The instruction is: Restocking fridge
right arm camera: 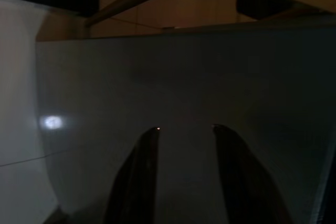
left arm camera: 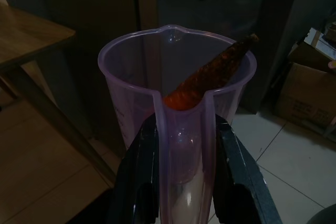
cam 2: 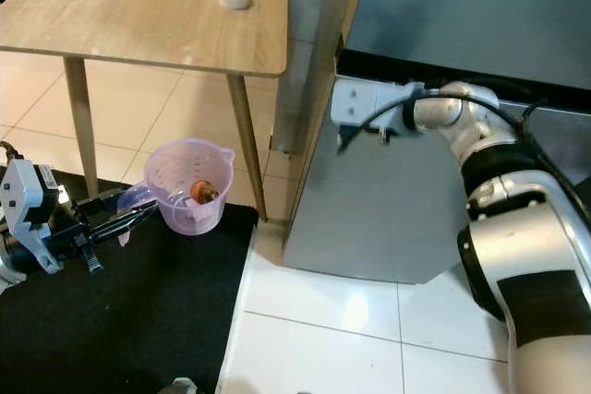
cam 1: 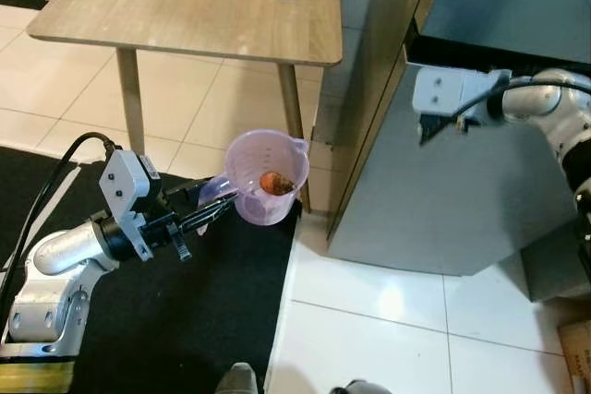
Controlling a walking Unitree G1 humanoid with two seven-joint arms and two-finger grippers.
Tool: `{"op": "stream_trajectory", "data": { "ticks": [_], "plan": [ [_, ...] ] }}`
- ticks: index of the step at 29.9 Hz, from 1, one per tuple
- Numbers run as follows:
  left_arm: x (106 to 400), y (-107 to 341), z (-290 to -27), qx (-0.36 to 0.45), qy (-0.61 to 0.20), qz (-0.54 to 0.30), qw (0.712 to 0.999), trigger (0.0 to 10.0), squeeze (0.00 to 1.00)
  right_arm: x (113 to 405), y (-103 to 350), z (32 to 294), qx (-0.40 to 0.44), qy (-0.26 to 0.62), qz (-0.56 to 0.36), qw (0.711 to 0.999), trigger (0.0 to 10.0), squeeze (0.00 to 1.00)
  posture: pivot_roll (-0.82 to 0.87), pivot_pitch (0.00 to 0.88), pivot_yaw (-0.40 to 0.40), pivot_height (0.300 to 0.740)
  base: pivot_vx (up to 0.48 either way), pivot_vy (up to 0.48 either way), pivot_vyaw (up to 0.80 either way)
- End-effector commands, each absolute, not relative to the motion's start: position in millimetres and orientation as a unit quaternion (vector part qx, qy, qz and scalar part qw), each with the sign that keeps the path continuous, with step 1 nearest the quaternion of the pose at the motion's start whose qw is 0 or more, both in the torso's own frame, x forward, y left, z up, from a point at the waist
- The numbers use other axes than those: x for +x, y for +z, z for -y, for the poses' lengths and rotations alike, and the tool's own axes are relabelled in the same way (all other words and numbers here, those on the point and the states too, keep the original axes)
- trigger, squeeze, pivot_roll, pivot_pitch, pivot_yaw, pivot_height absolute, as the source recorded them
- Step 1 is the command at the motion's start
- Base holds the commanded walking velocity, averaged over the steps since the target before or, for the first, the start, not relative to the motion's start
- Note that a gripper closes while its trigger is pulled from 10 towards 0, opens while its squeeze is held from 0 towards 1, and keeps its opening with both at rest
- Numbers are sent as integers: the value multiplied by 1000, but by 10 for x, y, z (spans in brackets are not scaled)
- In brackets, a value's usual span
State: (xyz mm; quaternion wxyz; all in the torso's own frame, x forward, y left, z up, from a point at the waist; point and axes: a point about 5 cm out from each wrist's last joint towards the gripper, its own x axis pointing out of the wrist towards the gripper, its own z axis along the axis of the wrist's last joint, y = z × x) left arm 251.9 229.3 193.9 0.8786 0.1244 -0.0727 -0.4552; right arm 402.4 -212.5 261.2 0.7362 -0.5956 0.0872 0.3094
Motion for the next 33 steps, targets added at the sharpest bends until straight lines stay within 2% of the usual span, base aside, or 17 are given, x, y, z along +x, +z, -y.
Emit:
{"op": "stream_trajectory", "data": {
  "ticks": [1,2,3,4,5,7,9,10,11,12,13,26,29,30,31,32,33],
  "plan": [
    [2488,1990,-2299,136,-462,72,873,10000,0,3999,2607,2182,-599,319,-102,727,667,0,107,152,-121,740,0,0,0],
    [2486,1991,-2294,136,-462,72,873,10000,0,3990,2604,2188,-597,327,-105,725,667,0,107,152,-122,740,0,0,0],
    [2485,1994,-2288,136,-463,72,873,10000,0,3977,2604,2191,-596,337,-108,721,9176,0,107,152,-122,740,0,0,0],
    [2484,1997,-2284,135,-464,72,873,10000,0,3968,2605,2193,-595,344,-109,718,9176,0,107,152,-122,740,0,0,0],
    [2484,2000,-2280,135,-464,72,872,10000,0,3965,2635,2188,-590,347,-102,722,10000,0,107,152,-122,740,0,0,0],
    [2484,2001,-2280,135,-464,72,872,10000,0,3966,2656,2183,-587,346,-96,726,10000,0,107,152,-122,740,0,0,0],
    [2487,2000,-2272,135,-465,72,872,10000,0,3978,2733,2157,-570,339,-71,745,10000,0,104,151,-124,740,0,0,0],
    [2489,1998,-2266,135,-465,72,872,10000,0,3996,2801,2133,-552,327,-50,766,10000,114,103,151,-124,740,0,0,0],
    [2489,1996,-2260,134,-465,72,872,10000,0,4011,2865,2115,-539,313,-29,782,10000,678,103,151,-124,740,0,0,0],
    [2489,1994,-2257,134,-466,72,872,10000,0,4020,2904,2105,-531,305,-17,791,10000,678,103,151,-124,740,0,0,0],
    [2488,1994,-2250,133,-467,73,871,10000,0,4036,2935,2108,-530,286,-10,798,10000,1000,101,151,-126,740,0,0,0],
    [2472,2069,-2210,134,-472,86,867,10000,0,4087,2897,2103,-576,243,-28,780,10000,1000,103,155,-130,740,0,0,0],
    [2463,2082,-2200,135,-475,88,865,10000,0,4098,2840,2110,-598,238,-53,763,10000,1000,105,158,-133,740,0,0,0],
    [2461,2087,-2195,136,-475,89,865,10000,0,4100,2823,2124,-604,236,-63,759,10000,933,104,160,-134,740,0,0,0],
    [2460,2090,-2192,136,-476,89,865,10000,0,4101,2814,2134,-607,234,-69,757,10000,933,104,160,-134,740,0,0,0],
    [2459,2094,-2188,136,-476,90,864,10000,0,4100,2800,2149,-613,233,-77,751,10000,0,104,160,-134,740,0,0,0],
    [2459,2094,-2188,136,-476,90,864,10000,0,4100,2800,2149,-613,233,-77,751,10000,0,104,160,-134,740,0,0,0]
  ]
}}
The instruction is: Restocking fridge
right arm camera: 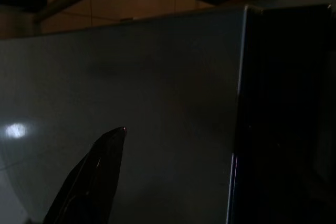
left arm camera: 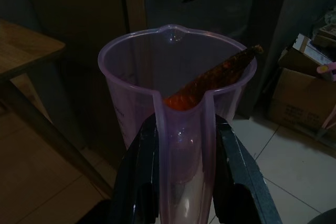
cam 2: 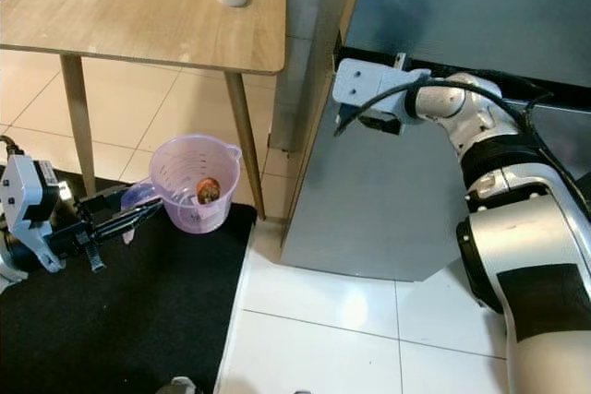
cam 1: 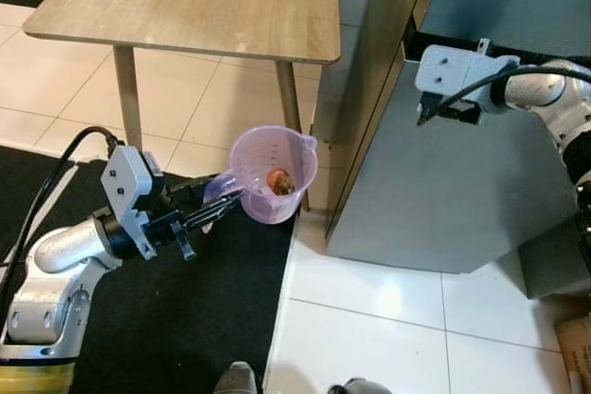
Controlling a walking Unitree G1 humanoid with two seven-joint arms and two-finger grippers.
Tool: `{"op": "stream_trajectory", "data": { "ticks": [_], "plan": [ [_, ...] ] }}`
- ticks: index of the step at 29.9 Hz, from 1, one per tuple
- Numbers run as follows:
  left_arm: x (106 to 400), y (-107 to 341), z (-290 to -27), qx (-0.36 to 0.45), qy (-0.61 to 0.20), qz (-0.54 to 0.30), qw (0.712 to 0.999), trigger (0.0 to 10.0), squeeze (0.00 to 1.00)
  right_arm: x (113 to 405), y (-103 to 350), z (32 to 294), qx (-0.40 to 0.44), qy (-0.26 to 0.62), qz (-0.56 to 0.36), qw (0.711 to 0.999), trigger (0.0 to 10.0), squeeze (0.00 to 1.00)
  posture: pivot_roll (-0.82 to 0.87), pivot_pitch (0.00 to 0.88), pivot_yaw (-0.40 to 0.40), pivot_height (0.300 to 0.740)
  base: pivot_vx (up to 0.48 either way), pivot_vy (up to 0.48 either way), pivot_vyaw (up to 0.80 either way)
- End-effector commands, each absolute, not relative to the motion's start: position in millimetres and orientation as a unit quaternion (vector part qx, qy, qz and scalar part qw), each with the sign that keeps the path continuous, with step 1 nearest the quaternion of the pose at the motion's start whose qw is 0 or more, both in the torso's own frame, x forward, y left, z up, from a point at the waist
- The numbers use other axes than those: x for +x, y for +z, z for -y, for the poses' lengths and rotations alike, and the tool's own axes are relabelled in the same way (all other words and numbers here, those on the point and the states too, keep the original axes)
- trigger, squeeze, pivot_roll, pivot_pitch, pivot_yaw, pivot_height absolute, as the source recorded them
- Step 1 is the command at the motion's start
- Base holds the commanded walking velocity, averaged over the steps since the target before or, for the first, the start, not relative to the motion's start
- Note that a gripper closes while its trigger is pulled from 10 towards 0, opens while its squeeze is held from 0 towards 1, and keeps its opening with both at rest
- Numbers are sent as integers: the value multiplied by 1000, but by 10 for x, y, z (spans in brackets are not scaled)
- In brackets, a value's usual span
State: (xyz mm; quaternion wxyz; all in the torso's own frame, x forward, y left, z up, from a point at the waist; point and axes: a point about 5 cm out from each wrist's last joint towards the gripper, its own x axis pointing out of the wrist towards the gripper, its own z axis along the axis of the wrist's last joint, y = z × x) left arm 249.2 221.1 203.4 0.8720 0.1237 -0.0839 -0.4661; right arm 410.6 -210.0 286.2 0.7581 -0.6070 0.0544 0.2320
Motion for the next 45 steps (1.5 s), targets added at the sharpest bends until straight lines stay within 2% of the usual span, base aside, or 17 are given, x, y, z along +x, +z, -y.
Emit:
{"op": "stream_trajectory", "data": {
  "ticks": [1,6,13,27,45],
  "plan": [
    [2459,2099,-2183,136,-477,90,863,10000,0,4101,2780,2172,-620,228,-89,746,10000,0,104,160,-134,740,0,0,0],
    [2451,2109,-2171,136,-479,91,862,10000,0,4104,2744,2222,-635,213,-110,734,10000,0,105,160,-135,740,0,0,0],
    [2430,2134,-2149,137,-483,95,860,10000,0,4120,2749,2234,-643,193,-119,732,10000,0,109,166,-138,740,0,0,0],
    [2392,2220,-2094,140,-494,106,851,10000,0,4015,2482,2243,-657,306,-203,658,10000,0,107,175,-139,740,0,0,0],
    [2373,2265,-2091,143,-491,113,852,10000,0,3903,2394,2387,-632,360,-261,635,10000,0,105,178,-146,740,0,0,0]
  ]
}}
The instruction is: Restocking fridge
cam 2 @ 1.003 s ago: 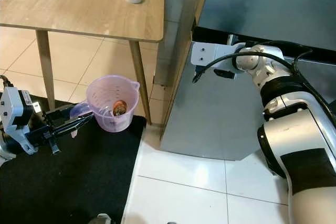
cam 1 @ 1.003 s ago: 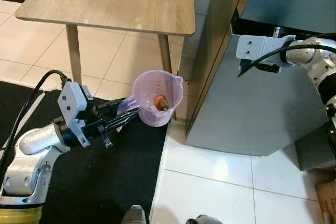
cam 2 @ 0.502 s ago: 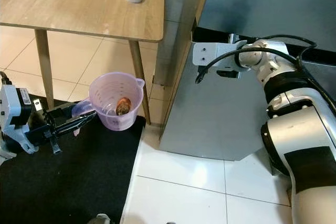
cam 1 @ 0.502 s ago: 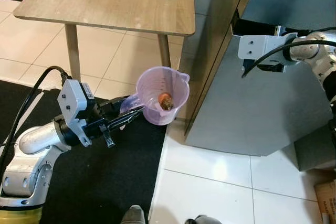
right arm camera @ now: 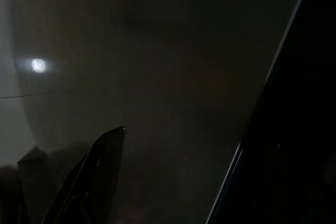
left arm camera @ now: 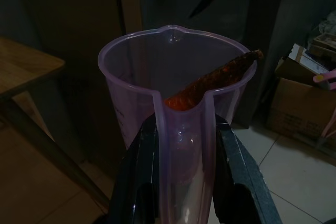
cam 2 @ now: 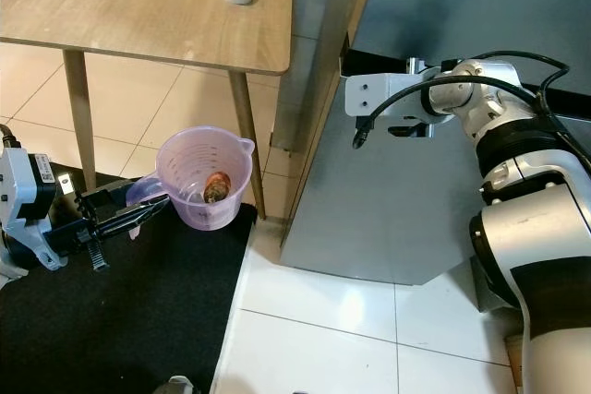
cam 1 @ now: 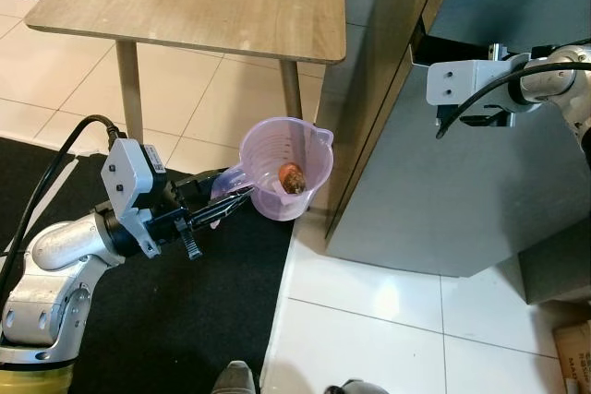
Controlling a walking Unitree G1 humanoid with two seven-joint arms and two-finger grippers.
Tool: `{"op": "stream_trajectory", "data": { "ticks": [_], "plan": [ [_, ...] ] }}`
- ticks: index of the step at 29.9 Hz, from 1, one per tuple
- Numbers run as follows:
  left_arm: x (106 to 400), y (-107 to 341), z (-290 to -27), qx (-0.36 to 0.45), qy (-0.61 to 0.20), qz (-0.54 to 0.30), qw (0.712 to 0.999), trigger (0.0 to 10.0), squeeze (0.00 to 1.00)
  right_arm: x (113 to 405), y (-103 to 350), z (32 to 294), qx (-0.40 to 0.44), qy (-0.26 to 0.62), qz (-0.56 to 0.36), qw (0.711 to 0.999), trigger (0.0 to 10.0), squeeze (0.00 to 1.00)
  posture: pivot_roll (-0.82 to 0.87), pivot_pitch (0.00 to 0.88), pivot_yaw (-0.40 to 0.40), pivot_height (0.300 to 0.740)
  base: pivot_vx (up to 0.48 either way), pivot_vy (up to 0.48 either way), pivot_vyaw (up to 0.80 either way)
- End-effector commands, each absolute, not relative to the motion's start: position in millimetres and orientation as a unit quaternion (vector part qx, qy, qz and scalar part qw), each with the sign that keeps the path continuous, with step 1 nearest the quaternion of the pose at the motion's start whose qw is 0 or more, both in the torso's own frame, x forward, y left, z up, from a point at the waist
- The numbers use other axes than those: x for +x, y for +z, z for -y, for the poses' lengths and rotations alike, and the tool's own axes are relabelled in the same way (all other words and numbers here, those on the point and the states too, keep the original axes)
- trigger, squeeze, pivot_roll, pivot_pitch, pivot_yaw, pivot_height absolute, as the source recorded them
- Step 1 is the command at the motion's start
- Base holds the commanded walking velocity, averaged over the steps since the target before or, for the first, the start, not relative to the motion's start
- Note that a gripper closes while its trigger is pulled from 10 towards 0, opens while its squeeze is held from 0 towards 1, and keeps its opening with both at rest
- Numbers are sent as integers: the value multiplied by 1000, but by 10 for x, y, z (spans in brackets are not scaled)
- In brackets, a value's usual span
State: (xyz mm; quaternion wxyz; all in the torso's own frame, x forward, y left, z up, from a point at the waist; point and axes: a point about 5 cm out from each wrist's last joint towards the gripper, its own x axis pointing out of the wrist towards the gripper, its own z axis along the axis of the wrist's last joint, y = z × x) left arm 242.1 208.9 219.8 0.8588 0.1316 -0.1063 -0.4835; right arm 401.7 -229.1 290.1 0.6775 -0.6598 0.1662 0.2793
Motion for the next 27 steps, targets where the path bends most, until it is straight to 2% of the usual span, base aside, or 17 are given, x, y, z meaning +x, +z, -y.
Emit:
{"op": "stream_trajectory", "data": {
  "ticks": [1,11,17,21,23,25,26,27],
  "plan": [
    [2370,2265,-2093,143,-490,113,852,10000,0,3893,2380,2401,-630,363,-265,633,10000,0,105,178,-146,740,0,0,0],
    [2372,2278,-2086,145,-491,114,851,10000,0,3848,2389,2477,-620,376,-284,627,10000,0,100,178,-146,740,0,0,0],
    [2370,2276,-2081,145,-491,114,851,10000,0,3824,2486,2502,-606,390,-282,633,10000,0,101,178,-147,740,0,0,0],
    [2361,2272,-2081,143,-490,114,852,10000,0,3743,2653,2478,-542,461,-268,649,10000,0,103,177,-150,740,0,0,0],
    [2361,2272,-2081,143,-490,114,852,10000,0,3743,2653,2478,-542,461,-268,649,10000,0,103,177,-150,740,0,0,0],
    [2351,2259,-2087,139,-489,113,854,10000,0,3691,2781,2410,-488,520,-235,661,10000,0,104,176,-150,740,0,0,0],
    [2351,2259,-2087,139,-489,113,854,10000,0,3691,2781,2410,-488,520,-235,661,10000,0,104,176,-150,740,0,0,0],
    [2337,2221,-2099,128,-490,108,856,10000,0,3645,2931,2333,-437,568,-178,674,10000,0,104,176,-150,740,0,0,0]
  ]
}}
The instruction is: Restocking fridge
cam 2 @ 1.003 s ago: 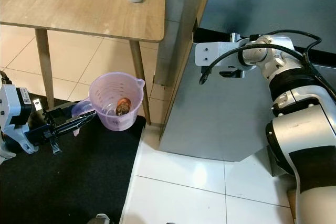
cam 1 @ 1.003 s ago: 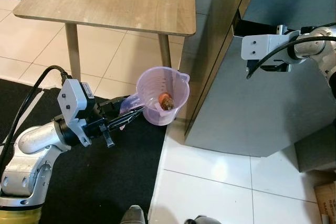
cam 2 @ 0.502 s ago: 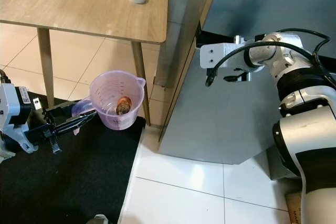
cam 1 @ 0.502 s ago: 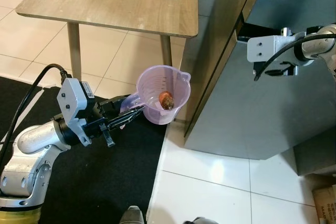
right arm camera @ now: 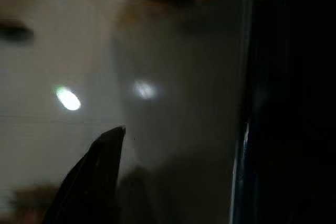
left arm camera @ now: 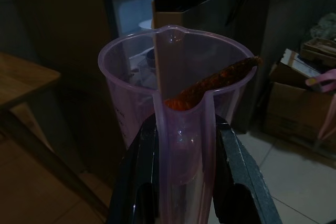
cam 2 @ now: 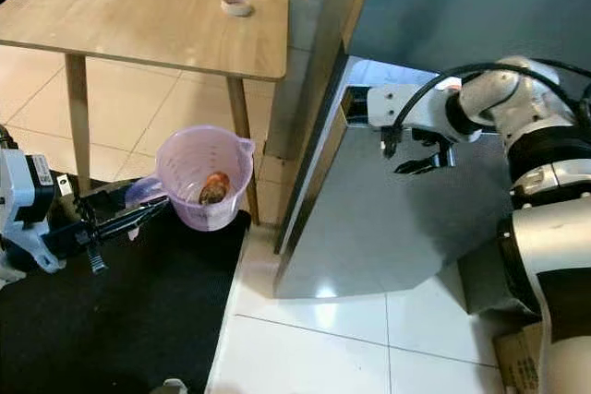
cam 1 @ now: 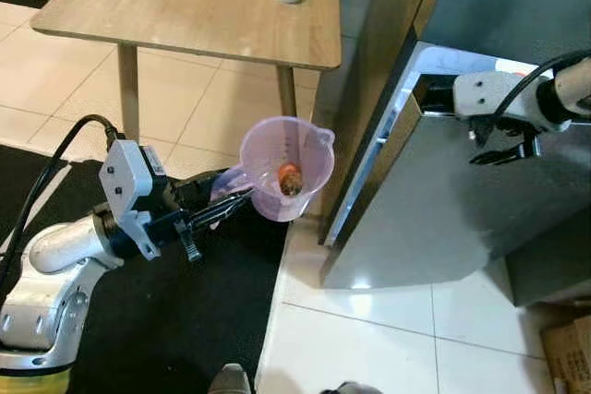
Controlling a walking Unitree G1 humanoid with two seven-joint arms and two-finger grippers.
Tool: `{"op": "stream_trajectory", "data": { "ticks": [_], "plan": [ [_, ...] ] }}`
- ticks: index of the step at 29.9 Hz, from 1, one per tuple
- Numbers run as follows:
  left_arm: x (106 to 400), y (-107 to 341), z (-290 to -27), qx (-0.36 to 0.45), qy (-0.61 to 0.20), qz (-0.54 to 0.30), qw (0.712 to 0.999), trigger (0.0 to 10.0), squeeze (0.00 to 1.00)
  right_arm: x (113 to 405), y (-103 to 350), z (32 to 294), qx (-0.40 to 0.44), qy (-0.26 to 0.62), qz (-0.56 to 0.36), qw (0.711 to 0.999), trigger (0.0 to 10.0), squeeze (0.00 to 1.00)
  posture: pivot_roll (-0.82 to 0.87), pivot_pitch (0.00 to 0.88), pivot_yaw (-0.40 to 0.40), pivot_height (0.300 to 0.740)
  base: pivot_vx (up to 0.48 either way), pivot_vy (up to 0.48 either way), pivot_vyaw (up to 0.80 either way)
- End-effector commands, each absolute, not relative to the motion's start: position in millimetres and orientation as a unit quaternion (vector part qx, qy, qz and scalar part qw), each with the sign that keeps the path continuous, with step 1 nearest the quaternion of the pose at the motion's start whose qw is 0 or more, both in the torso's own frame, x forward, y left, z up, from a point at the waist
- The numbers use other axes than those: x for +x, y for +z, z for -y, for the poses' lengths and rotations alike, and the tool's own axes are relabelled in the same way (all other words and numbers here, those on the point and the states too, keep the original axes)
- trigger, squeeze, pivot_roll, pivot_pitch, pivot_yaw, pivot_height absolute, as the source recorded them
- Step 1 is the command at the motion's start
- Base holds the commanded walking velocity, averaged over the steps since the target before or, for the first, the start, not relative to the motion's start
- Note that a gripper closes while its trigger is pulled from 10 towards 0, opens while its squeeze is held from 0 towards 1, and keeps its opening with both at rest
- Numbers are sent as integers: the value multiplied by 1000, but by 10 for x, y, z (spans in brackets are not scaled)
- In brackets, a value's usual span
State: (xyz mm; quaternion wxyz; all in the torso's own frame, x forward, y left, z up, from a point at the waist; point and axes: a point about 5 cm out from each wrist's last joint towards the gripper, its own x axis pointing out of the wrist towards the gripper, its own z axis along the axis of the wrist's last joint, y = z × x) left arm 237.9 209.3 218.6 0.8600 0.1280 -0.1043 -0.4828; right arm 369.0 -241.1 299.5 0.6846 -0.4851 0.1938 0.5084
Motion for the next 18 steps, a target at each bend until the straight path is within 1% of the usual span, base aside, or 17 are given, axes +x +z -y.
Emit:
{"op": "stream_trajectory", "data": {
  "ticks": [1,5,7,8,9,11,13,14,15,16,18],
  "plan": [
    [2337,2221,-2099,128,-490,108,856,10000,0,3645,2931,2333,-437,568,-178,674,10000,0,104,176,-150,740,0,0,0],
    [2332,2075,-2143,100,-487,86,863,10000,0,3563,3126,2202,-368,608,-71,700,10000,0,101,173,-145,740,0,0,0],
    [2332,2075,-2143,100,-487,86,863,10000,0,3563,3126,2202,-368,608,-71,700,10000,0,101,173,-145,740,0,0,0],
    [2340,1955,-2182,87,-479,69,871,10000,0,3503,3206,2145,-337,626,-28,702,10000,0,100,172,-143,740,0,0,0],
    [2343,1881,-2205,77,-473,60,876,10000,0,3475,3241,2120,-321,635,-9,703,10000,0,100,172,-143,740,0,0,0],
    [2343,1881,-2205,77,-473,60,876,10000,0,3475,3241,2120,-321,635,-9,703,10000,0,100,172,-143,740,0,0,0],
    [2352,1741,-2252,61,-457,43,886,10000,0,3470,3280,2093,-307,639,15,705,10000,0,100,172,-143,740,0,0,0],
    [2352,1741,-2252,61,-457,43,886,10000,0,3470,3280,2093,-307,639,15,705,10000,0,100,172,-143,740,0,0,0],
    [2362,1661,-2281,53,-445,34,894,10000,0,3498,3291,2081,-303,635,23,710,10000,0,100,172,-143,740,0,0,0],
    [2362,1661,-2281,53,-445,34,894,10000,0,3498,3291,2081,-303,635,23,710,10000,0,100,172,-143,740,0,0,0],
    [2373,1543,-2325,44,-424,23,904,10000,0,3524,3289,2064,-297,634,30,714,10000,0,101,165,-139,740,0,0,0]
  ]
}}
